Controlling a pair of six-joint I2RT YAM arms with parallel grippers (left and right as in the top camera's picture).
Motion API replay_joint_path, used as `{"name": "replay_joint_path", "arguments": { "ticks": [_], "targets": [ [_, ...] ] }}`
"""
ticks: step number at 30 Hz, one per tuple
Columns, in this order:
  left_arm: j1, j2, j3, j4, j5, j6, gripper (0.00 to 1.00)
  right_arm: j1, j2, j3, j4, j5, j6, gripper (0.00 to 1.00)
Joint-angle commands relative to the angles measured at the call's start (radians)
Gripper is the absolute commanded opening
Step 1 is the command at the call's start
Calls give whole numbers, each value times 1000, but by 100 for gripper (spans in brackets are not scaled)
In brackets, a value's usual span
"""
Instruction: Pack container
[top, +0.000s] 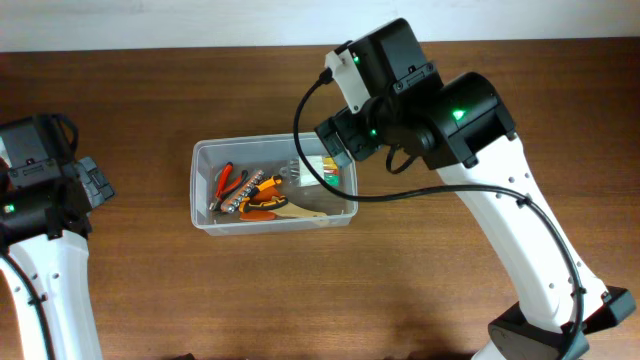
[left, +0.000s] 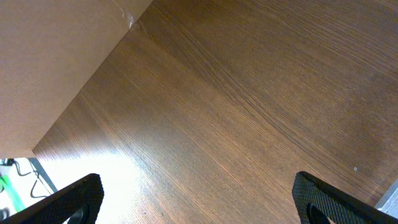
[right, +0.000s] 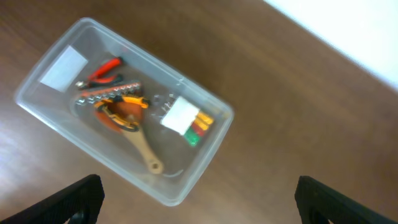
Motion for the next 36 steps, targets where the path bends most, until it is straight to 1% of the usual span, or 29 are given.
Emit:
{"name": "replay_joint_path", "arguments": {
  "ticks": [1,4,6,11,14,17,20,23,26,32,34,36],
  "targets": [
    [7,-11,16,-2,-11,12,99,1,-12,5,-48,-56,106,99],
    [7,-11,16,-2,-11,12,99,-6,-22,11,-48,-48,105,99],
    [7,-11,16,-2,-11,12,99,-41,-45,24,-29,-49,105,99],
    [7,-11,16,-2,-11,12,99,-165,-139,47,95,-66,91,99],
    [7,-11,16,-2,-11,12,99,-253,-203,46,144,-91,-1,99],
    [7,-11,16,-2,-11,12,99,-330,-270,43,150,-91,-111,99],
    [7,-11,16,-1,-11,12,99,-397,-354,-8,151,-90,-192,99],
    [7,-11,16,-2,-11,12,99,-466,-461,-126,166,-90,-248,99],
    [7,-11,16,-2,-11,12,99,-517,-585,-309,250,-90,-264,99],
    [7,-11,16,-2,-11,12,99,-537,-927,-852,515,-98,-263,99],
    [7,-11,16,-2,-11,12,99,-536,-1055,-1043,552,-111,-263,99],
    [7,-11,16,-2,-11,12,99,-536,-1161,-1188,551,-110,-263,99]
  ]
}}
